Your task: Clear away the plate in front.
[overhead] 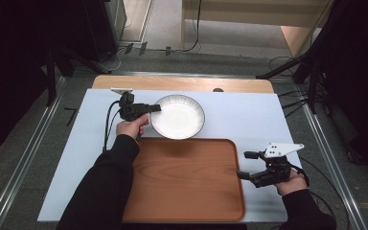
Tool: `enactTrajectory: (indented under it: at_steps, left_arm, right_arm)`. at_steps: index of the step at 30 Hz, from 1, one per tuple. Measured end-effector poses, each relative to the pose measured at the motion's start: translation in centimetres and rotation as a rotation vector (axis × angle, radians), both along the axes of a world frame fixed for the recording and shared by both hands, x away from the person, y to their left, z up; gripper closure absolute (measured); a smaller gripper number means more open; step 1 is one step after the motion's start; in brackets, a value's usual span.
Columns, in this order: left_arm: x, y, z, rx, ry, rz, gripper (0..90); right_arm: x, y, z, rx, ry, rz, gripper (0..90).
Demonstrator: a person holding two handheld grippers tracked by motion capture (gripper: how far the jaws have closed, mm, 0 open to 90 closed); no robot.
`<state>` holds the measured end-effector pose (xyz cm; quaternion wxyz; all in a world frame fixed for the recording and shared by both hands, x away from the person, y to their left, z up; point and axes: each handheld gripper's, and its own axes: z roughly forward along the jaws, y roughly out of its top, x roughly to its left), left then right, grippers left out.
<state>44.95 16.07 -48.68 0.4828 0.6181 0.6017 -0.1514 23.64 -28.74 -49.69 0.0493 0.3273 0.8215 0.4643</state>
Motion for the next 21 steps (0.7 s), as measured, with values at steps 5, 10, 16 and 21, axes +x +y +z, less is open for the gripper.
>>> enactTrajectory:
  at_steps: [5,10,16,21]
  left_arm:
    - [-1.0,0.7,0.0,-0.002,-0.001,-0.005,81.7]
    - [-1.9,1.7,-0.2,-0.001,0.001,-0.016,81.6]
    - [-3.1,2.5,-0.1,-0.005,-0.005,-0.027,81.3]
    - [-4.1,3.3,-0.1,-0.017,-0.004,-0.034,81.2]
  right_arm:
    - [0.0,0.1,0.0,-0.004,0.001,-0.001,17.1]
    - [-0.1,0.1,0.0,-0.005,0.001,-0.002,17.1]
    - [-0.1,0.1,0.0,-0.009,0.001,-0.003,17.1]
    - [-0.1,0.1,0.0,-0.012,0.004,-0.009,17.1]
